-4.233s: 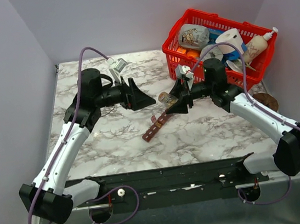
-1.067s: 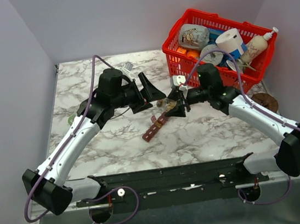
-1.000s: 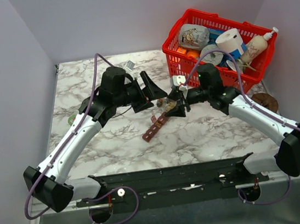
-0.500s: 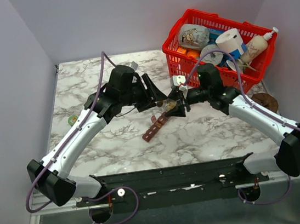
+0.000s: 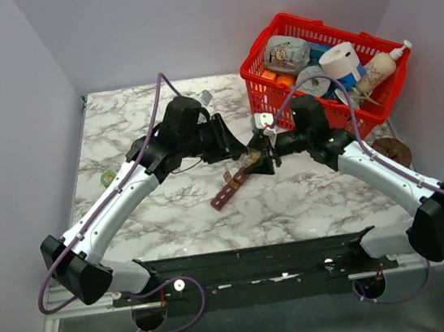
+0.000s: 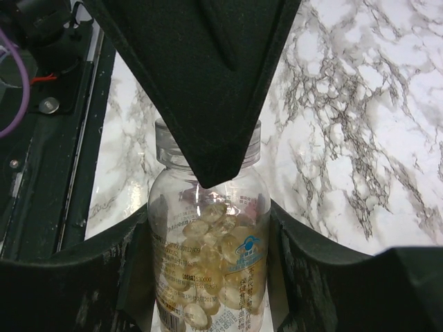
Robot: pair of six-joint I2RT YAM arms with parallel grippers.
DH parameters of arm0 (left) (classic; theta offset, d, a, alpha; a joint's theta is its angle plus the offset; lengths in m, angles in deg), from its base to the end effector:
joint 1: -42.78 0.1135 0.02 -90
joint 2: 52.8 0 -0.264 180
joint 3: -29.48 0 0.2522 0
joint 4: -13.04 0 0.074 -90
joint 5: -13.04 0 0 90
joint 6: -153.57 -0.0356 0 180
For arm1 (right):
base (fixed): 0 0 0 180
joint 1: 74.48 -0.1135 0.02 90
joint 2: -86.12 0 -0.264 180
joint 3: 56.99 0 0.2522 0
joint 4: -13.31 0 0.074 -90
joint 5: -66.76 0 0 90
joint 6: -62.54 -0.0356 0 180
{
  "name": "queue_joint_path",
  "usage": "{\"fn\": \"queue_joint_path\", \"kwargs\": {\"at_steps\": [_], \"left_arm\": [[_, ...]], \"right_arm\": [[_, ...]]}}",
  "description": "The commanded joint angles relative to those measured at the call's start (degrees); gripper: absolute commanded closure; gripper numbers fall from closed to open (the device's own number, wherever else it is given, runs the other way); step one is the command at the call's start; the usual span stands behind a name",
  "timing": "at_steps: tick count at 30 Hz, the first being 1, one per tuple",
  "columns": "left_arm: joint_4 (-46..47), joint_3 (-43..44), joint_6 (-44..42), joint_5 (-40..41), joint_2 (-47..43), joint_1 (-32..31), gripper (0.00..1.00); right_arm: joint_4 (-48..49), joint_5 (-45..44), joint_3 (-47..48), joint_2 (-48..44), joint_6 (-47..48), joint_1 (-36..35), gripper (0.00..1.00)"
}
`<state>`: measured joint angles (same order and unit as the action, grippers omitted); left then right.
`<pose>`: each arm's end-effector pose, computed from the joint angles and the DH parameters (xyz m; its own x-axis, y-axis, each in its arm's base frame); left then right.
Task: Sort the pills into containers
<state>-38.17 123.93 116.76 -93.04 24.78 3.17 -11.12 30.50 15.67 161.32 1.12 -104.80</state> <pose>0.2201 -0.1950 0.3835 -0.8919 -0.2604 -0.3696 0.1247 0.6441 -0.7547 0.2352 0.1708 0.3145 0.0958 -0.2717 -0.9576 -0.9942 0.0202 -0.1052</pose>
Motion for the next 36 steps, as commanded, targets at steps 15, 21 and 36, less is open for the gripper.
{"fn": "queue_joint_path", "kwargs": {"at_steps": [15,21,36], "left_arm": [[-2.8,-0.8,-45.7,-25.4,2.7,0.4,0.71],[-5.0,0.7,-50.4,-20.4,1.3,0.4,0.41],[12.5,-9.7,-11.8,-5.5,-11.5,1.7,0.01]], "right_arm": [[3.4,10.8,1.2,-0.6,-5.8,-0.3,0.93],[3.6,10.4,1.2,-0.6,-6.0,-0.3,0.93],[2.1,6.0,1.4,-1.0,-3.0,-0.3,0.93]]}}
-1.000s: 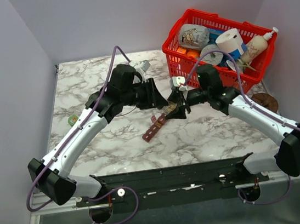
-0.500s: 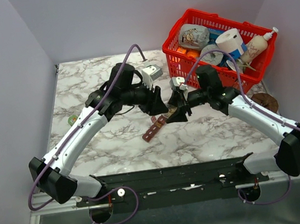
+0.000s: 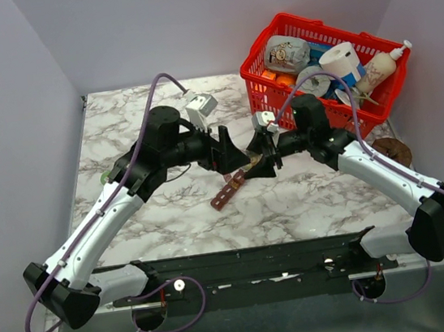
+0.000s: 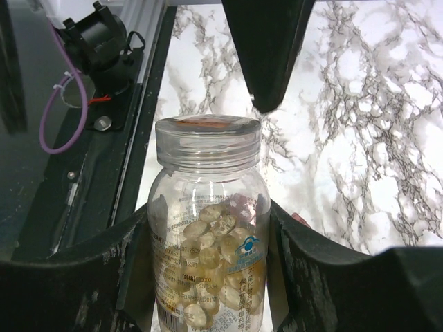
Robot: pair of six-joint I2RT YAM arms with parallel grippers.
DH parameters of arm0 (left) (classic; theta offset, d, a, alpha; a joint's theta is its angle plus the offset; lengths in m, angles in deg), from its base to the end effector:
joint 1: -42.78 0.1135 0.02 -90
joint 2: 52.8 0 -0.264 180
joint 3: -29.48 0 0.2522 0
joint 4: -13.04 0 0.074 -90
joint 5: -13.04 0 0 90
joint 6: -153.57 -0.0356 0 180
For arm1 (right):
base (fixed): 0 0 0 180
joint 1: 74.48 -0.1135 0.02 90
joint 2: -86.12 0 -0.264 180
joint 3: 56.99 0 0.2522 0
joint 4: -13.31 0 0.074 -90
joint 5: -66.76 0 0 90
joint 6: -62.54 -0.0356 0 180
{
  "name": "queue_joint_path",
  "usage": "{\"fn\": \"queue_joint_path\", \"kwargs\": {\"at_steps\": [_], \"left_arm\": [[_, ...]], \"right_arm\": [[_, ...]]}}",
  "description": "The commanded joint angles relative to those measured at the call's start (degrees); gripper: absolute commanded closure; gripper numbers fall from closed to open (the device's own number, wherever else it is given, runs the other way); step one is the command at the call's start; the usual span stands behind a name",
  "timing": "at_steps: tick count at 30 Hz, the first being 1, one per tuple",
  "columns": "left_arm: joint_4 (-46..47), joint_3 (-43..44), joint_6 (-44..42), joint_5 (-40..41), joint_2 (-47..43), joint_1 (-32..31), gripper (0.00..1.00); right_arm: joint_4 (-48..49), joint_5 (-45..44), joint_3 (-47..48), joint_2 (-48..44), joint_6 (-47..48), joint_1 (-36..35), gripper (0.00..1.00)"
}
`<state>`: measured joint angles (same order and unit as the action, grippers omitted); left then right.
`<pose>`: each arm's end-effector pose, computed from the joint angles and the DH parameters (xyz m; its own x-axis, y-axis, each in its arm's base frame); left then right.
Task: Sort the pills into containers
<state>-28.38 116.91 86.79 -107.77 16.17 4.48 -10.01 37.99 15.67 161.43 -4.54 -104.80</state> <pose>0.1933 -0.1759 0.3990 -0.6371 0.0717 -0.7674 0.7086 0.4461 -0.5466 0.2319 0.1718 0.3173 0.0114 -0.2105 -0.9775 -0.9976 -0.0699 0.0034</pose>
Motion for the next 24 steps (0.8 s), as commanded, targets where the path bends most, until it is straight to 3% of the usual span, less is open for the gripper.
{"fn": "queue_joint_path", "kwargs": {"at_steps": [1,5,7,18,20,24], "left_arm": [[2.4,-3.1,21.5,10.2,-3.1,0.4,0.01],[-3.5,-2.9,35.4,16.7,-3.0,0.4,0.01],[-7.1,-1.6,37.4,18.7,-2.2,0.2,0.01],[-3.8,-0.9,41.3,18.7,2.2,-1.6,0.01],[-3.7,-0.5,41.2,19.2,2.6,-1.9,0.05],[-5.0,0.4,40.3,19.6,3.2,-2.1,0.25]], "right_arm": [[0.8,-2.0,1.3,-1.1,2.8,-0.3,0.93],[0.4,-2.9,1.5,-0.9,3.1,-0.3,0.93],[0.4,-2.9,1.5,-0.7,3.1,-0.3,0.93],[0.4,-3.3,1.6,-0.5,3.1,-0.3,0.93],[0.4,-3.2,1.5,-0.5,3.1,-0.3,0.93],[0.3,-3.2,1.6,-0.4,3.2,-0.3,0.93]]}}
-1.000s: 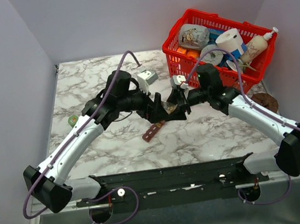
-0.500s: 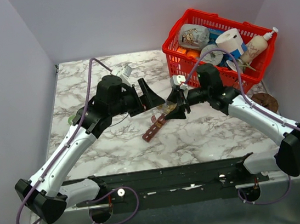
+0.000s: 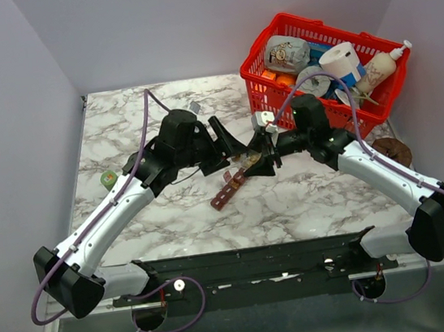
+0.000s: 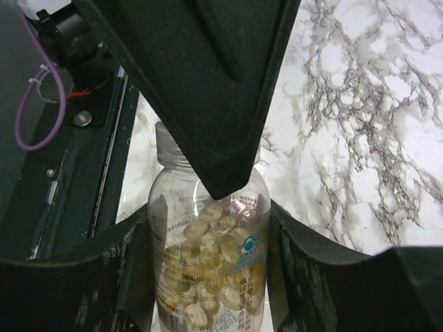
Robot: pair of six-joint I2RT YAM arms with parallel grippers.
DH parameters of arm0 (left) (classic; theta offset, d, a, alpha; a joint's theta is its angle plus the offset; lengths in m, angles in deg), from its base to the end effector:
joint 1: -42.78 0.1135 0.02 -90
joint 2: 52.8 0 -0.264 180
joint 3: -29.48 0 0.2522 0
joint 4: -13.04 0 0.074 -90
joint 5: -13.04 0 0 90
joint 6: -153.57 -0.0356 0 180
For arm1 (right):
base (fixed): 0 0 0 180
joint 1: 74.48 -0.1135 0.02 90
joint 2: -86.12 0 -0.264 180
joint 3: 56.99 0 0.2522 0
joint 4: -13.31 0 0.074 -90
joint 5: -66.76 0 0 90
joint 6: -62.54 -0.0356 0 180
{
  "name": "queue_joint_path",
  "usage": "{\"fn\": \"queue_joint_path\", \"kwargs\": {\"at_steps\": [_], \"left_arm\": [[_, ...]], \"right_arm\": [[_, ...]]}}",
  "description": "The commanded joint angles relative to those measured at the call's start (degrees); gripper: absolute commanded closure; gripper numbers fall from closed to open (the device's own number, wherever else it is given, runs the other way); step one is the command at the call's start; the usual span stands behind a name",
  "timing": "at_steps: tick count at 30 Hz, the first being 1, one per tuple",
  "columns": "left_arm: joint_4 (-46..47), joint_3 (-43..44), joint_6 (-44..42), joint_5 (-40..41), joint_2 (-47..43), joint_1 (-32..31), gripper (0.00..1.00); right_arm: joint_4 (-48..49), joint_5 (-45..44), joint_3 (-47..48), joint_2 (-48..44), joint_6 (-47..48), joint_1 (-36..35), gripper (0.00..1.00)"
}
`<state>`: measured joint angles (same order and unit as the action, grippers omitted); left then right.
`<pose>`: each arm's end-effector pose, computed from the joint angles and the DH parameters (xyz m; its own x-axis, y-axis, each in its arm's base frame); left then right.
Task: Sort the pills into containers
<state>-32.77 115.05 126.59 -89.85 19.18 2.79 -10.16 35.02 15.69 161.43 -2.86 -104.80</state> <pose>0.2059 -0.1831 0.3659 -0.8725 -0.4020 -0.2778 -0.0142 0.5892 -0.8079 0.2335 0.1717 0.3165 0.0397 -0.2305 -0.9723 -0.9990 -0.0301 -0.0336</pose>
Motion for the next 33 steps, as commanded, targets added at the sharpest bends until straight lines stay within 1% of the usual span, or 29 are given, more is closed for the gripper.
{"fn": "queue_joint_path", "kwargs": {"at_steps": [1,2,3,5,6,8,9,11,12,14,15,16,17,18,19,20,21,22,23,24,25,26,27,29,31,32,33], "left_arm": [[-0.8,2.3,0.3,1.9,0.2,-0.5,0.29],[-1.0,2.4,0.0,2.0,0.2,-0.5,0.33],[-1.3,2.4,-0.2,2.1,0.1,-0.5,0.44],[-1.4,2.4,-0.5,1.9,0.0,-0.5,0.55],[-1.4,2.4,-0.8,1.6,0.0,-0.5,0.66],[-1.8,2.7,-1.4,1.4,0.1,-0.5,0.73],[-2.0,2.9,-1.8,1.2,0.3,-0.5,0.81],[-2.0,3.2,-3.0,0.3,0.4,-0.5,0.88],[-1.5,3.3,-5.4,-0.4,0.7,-0.5,0.92],[-1.1,3.8,-9.1,-3.1,1.2,-0.5,0.93],[0.1,3.8,-15.3,-4.5,1.7,-0.5,0.96],[0.4,4.0,-18.1,-5.9,2.2,-0.5,0.96],[1.1,3.9,-22.2,-11.6,2.5,-0.6,0.95],[2.5,3.6,-26.3,-14.5,3.2,-0.6,0.93],[2.6,3.5,-34.0,-18.4,3.6,-0.4,0.89],[2.9,3.4,-37.7,-25.1,4.1,-0.1,0.88],[0.4,3.8,-41.7,-28.8,5.9,-0.1,0.87],[-0.9,4.6,-50.7,-33.0,6.8,-0.1,0.87],[-3.0,5.3,-54.5,-35.1,8.0,-0.1,0.87],[-10.2,6.7,-59.3,-35.5,10.8,-0.3,0.88],[-14.1,9.5,-62.8,-36.2,12.4,-0.4,0.88],[-17.5,10.8,-69.8,-35.3,13.8,-0.4,0.88],[-21.8,11.9,-72.1,-34.0,15.5,-0.4,0.89],[-23.1,13.4,-74.9,-33.3,16.0,-0.3,0.89],[-23.7,15.1,-75.2,-32.1,16.3,0.0,0.86],[-23.6,15.5,-74.7,-31.9,16.3,0.2,0.84],[-22.9,15.9,-73.6,-31.6,15.9,0.3,0.76]], "right_arm": [[0.5,-0.3,1.5,-0.4,1.5,-0.3,0.93],[0.5,-0.3,1.6,-0.3,1.5,-0.3,0.93],[0.4,-0.3,1.6,-0.4,1.5,-0.3,0.93],[0.5,-0.3,1.6,-0.5,1.5,-0.3,0.93],[0.5,-0.3,1.6,-0.4,1.5,-0.3,0.93],[0.4,-0.3,1.6,-0.4,1.5,-0.3,0.93],[0.4,-0.3,1.5,-0.4,1.5,-0.3,0.93],[0.4,-0.3,1.6,-0.4,1.5,-0.3,0.93],[0.4,-0.3,1.6,-0.3,1.5,-0.3,0.93],[0.3,0.0,1.6,-0.4,1.4,-0.3,0.93],[0.2,0.2,1.6,-0.4,1.4,-0.3,0.93],[0.2,0.4,1.6,-0.4,1.3,-0.3,0.93],[0.2,0.7,1.7,-0.3,1.2,-0.3,0.93],[0.2,1.1,1.8,-0.3,1.1,-0.3,0.93],[0.3,1.7,1.7,-0.3,0.8,-0.3,0.93],[0.3,2.0,1.8,-0.2,0.7,-0.3,0.93],[0.3,2.3,1.7,-0.2,0.6,-0.3,0.93],[0.3,2.6,1.7,-0.3,0.5,-0.3,0.93],[0.3,2.6,1.8,-0.3,0.5,-0.4,0.93],[0.3,2.6,1.7,-0.4,0.6,-0.3,0.93],[0.3,2.6,1.6,-0.5,0.6,-0.3,0.93],[0.3,2.5,1.7,-0.6,0.7,-0.3,0.93],[0.3,2.4,1.6,-0.6,0.7,-0.3,0.93],[0.3,2.4,1.6,-0.5,0.8,-0.3,0.93],[0.3,2.3,1.6,-0.4,0.9,-0.3,0.93],[0.3,2.3,1.6,-0.4,0.9,-0.4,0.93],[0.3,2.3,1.6,-0.4,0.9,-0.3,0.93]]}}
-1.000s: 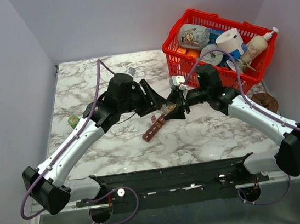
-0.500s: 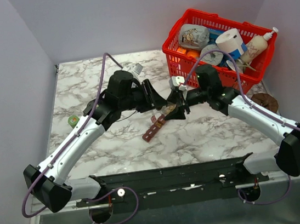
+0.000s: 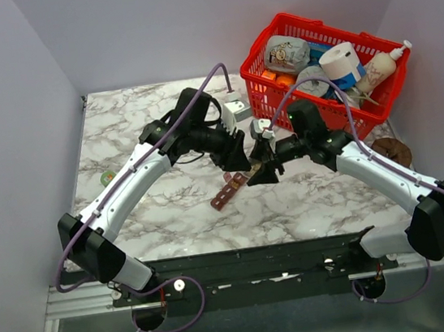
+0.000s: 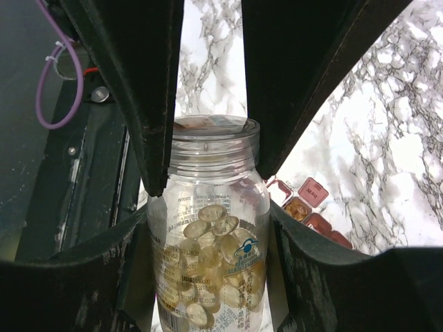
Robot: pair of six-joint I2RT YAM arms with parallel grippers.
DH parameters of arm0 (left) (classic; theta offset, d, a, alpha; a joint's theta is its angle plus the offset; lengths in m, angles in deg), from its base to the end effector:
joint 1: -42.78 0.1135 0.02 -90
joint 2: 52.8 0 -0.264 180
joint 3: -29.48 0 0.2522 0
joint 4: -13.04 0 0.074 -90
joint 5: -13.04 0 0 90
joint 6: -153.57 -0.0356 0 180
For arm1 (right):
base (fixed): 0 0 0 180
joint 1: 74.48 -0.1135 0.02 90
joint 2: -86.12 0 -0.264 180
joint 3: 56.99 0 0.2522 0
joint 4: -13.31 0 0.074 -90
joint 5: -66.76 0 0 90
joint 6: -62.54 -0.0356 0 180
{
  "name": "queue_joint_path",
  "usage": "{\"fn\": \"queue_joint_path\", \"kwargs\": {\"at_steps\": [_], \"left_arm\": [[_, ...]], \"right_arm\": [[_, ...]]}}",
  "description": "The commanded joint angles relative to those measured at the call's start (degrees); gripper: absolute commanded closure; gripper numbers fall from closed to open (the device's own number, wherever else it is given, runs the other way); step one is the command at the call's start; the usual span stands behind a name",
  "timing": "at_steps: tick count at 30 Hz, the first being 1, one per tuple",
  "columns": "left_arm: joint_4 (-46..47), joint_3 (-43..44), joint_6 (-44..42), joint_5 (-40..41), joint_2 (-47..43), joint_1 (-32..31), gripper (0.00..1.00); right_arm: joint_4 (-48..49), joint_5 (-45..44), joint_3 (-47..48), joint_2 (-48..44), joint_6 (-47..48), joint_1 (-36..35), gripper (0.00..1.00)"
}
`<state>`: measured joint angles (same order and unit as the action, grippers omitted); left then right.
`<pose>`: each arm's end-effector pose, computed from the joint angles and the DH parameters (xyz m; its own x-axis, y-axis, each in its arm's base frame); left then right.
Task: Sort the pills into containers
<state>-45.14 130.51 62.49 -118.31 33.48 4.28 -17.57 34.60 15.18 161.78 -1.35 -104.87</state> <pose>0.2357 -0.2176 0.3719 -0.5220 0.4333 -0.7346 0.8528 0.2807 -0.4404 0.2289 0.1692 0.3014 -0.0535 -0.3029 -0.9515 -0.9974 -0.0308 0.0659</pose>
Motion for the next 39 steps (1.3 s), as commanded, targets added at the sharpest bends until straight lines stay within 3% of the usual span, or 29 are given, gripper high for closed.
{"fn": "queue_joint_path", "kwargs": {"at_steps": [1,2,3,5,6,8,15,19,24,28,37,39], "left_arm": [[-9.5,0.3,-8.3,-2.0,1.3,-1.1,0.7],[-8.4,-0.2,-7.0,-1.6,0.8,-1.0,0.63],[-5.9,-0.6,-5.5,-1.0,-0.5,-1.0,0.46],[-2.6,-2.5,-1.0,0.6,-2.3,-0.7,0.32],[0.9,-3.3,0.5,1.3,-4.3,-0.5,0.18],[4.7,-5.9,5.3,2.0,-6.5,0.2,0.01],[18.2,-11.8,17.2,-0.7,-14.5,3.4,0.01],[24.5,-18.2,28.3,3.2,-18.8,5.5,0.01],[22.5,-21.3,45.0,15.7,-21.9,5.7,0.01],[21.1,-22.1,54.4,17.7,-21.5,4.7,0.01],[20.4,-19.2,60.1,21.4,-17.1,1.3,0.01],[19.2,-18.3,59.9,22.3,-16.1,0.5,0.05]], "right_arm": [[7.7,2.7,2.1,-0.8,-0.6,-0.3,0.93],[7.7,2.7,2.1,-0.8,-0.6,-0.3,0.93],[7.7,2.7,2.1,-0.7,-0.6,-0.2,0.93],[7.7,2.6,2.1,-0.9,-0.6,-0.3,0.93],[7.7,2.6,2.1,-1.0,-0.6,-0.3,0.93],[7.7,2.6,2.1,-1.0,-0.6,-0.3,0.93],[7.7,2.5,2.1,-1.0,-0.6,-0.3,0.93],[7.6,2.4,2.1,-1.1,-0.6,-0.3,0.93],[7.7,2.4,2.2,-0.7,-0.6,-0.3,0.93],[7.7,2.3,2.2,-0.3,-0.8,-0.3,0.93],[7.7,1.7,2.3,-0.2,-1.0,-0.3,0.93],[7.7,1.7,2.2,-0.1,-0.9,-0.2,0.93]]}}
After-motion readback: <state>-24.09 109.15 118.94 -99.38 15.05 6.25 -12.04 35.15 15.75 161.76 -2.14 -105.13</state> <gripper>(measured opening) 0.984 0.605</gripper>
